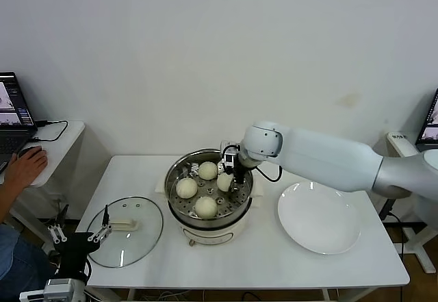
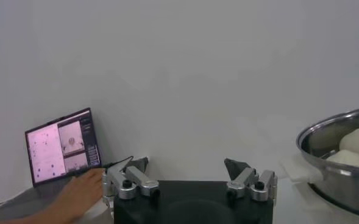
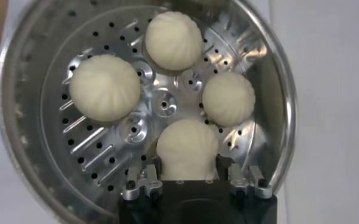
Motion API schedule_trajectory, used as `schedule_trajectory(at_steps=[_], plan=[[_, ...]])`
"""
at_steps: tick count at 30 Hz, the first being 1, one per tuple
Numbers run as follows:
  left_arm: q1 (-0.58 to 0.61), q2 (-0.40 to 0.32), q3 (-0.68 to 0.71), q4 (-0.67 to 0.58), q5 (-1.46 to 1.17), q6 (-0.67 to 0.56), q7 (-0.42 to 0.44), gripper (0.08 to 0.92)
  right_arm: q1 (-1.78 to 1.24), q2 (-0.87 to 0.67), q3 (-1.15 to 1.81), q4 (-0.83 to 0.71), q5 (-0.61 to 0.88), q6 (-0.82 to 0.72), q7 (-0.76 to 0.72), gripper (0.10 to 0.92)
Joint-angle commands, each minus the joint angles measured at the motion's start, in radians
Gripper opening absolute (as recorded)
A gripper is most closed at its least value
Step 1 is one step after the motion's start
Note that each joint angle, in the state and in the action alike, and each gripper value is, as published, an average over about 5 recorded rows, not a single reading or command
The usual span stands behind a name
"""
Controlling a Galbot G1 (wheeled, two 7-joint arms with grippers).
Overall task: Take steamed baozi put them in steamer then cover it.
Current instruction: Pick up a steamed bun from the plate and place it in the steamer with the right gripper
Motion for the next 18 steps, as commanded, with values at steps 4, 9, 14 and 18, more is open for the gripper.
schedule_trajectory(at_steps=[4,9,14,18], plan=[[0.001,0.001,0.000,-0.002,0.001,0.000,0.000,0.823,0.003,-0.015,0.025,0.032,0.013,-0.017,0.009,0.640],[-0.002,0.003,0.000,-0.002,0.001,0.001,0.002,0.823,0.056,-0.116,0.053,0.152,0.057,-0.017,0.005,0.778],[-0.005,0.007,0.009,-0.003,0.001,0.003,0.004,0.823,0.063,-0.266,0.120,0.309,0.065,-0.016,0.010,0.821],[-0.008,0.010,0.015,-0.001,0.002,0.004,0.005,0.823,-0.007,-0.438,0.225,0.439,0.079,-0.002,0.097,0.823]])
